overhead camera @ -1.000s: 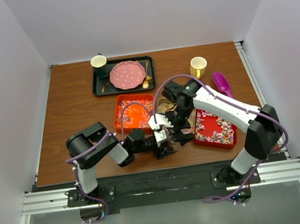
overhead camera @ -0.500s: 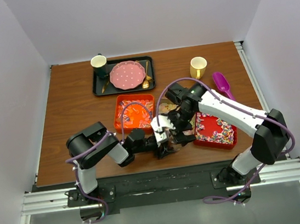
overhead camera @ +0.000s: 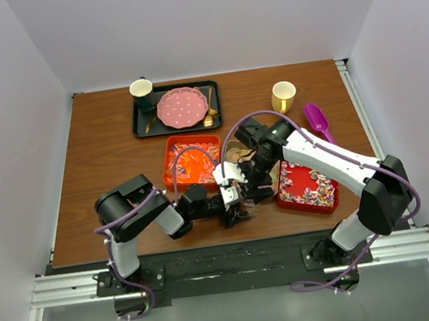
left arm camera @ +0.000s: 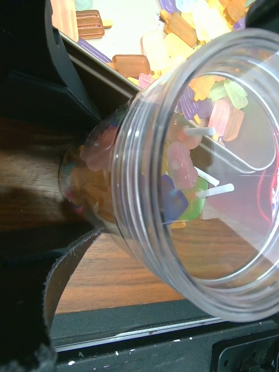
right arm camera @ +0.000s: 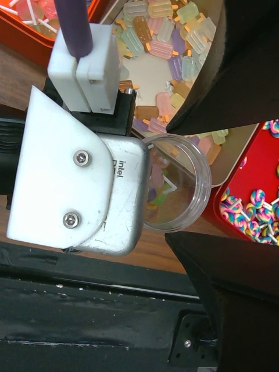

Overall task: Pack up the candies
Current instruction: Screw the bottle lid onto the packing bottle.

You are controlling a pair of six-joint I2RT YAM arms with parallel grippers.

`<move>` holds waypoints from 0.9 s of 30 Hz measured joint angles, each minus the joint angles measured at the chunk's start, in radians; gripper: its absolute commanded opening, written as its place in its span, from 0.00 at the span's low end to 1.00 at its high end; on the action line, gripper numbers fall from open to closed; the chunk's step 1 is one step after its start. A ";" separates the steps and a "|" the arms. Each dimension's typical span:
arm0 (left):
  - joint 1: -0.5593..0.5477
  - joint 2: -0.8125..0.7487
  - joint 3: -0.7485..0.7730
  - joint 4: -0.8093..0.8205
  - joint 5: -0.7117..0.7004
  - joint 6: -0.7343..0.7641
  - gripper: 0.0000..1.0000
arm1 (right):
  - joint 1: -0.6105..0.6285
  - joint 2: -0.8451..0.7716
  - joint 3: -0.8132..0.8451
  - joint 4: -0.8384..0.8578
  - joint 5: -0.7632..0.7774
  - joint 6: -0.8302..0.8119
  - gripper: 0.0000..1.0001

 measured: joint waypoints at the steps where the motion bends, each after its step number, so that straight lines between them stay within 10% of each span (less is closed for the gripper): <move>1: 0.000 0.000 0.000 0.000 0.000 0.000 0.00 | 0.000 0.000 -0.001 0.002 0.000 0.006 0.69; 8: 0.000 0.000 0.000 0.000 0.000 0.000 0.00 | 0.000 -0.014 -0.037 0.035 -0.003 0.018 0.71; 18: 0.000 0.000 0.000 -0.001 0.000 -0.001 0.00 | 0.002 -0.021 -0.051 0.074 0.011 0.087 0.39; 27: 0.002 0.000 0.000 -0.001 0.000 -0.007 0.00 | 0.013 -0.092 -0.127 0.196 0.077 0.375 0.37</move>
